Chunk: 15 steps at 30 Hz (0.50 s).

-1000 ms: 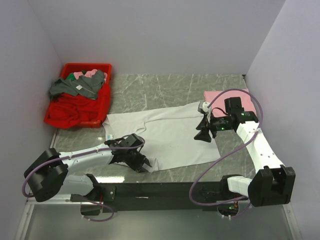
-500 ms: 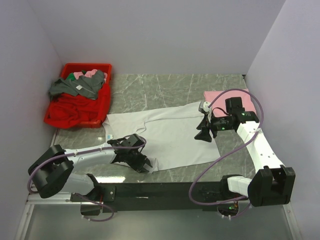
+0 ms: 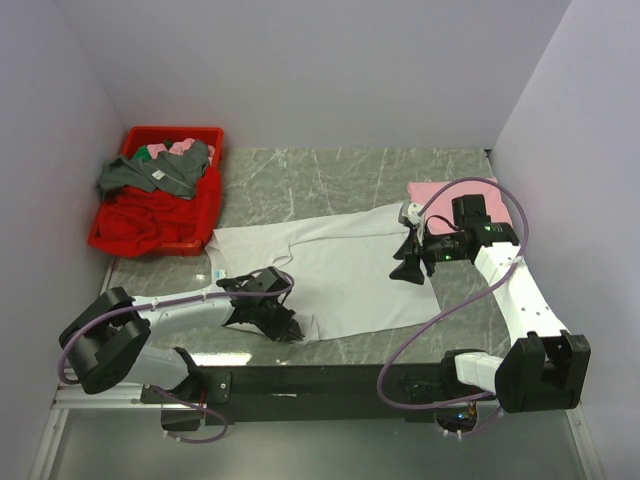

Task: Fold and stack the t-shirts
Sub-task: Fold the tshirt

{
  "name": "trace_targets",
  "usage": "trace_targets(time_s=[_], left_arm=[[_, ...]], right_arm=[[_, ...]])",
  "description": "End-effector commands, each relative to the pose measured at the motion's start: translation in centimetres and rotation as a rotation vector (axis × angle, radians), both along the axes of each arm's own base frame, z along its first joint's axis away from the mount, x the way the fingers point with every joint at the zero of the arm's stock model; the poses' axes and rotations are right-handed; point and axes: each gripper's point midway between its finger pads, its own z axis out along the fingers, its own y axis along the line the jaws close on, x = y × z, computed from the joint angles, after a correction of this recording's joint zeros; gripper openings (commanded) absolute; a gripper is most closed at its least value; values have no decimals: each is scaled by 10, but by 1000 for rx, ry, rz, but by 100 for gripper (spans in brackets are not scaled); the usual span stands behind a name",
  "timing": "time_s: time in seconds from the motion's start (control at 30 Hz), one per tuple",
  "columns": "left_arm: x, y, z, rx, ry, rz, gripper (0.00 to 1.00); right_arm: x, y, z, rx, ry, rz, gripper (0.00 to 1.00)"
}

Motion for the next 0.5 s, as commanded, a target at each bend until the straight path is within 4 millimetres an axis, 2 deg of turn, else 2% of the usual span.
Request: trace_targets(time_s=[0.0,0.1,0.47], left_arm=[[6,-12,12,-57,-24,5,11],[7,-12,19,-68,-42,2,1],[-3,2,44,-103,-94,-17,0]], right_arm=[[3,1,19,24,-51,7,63],[3,0,19,25,-53,8,63],[4,-2,18,11,-54,4,63]])
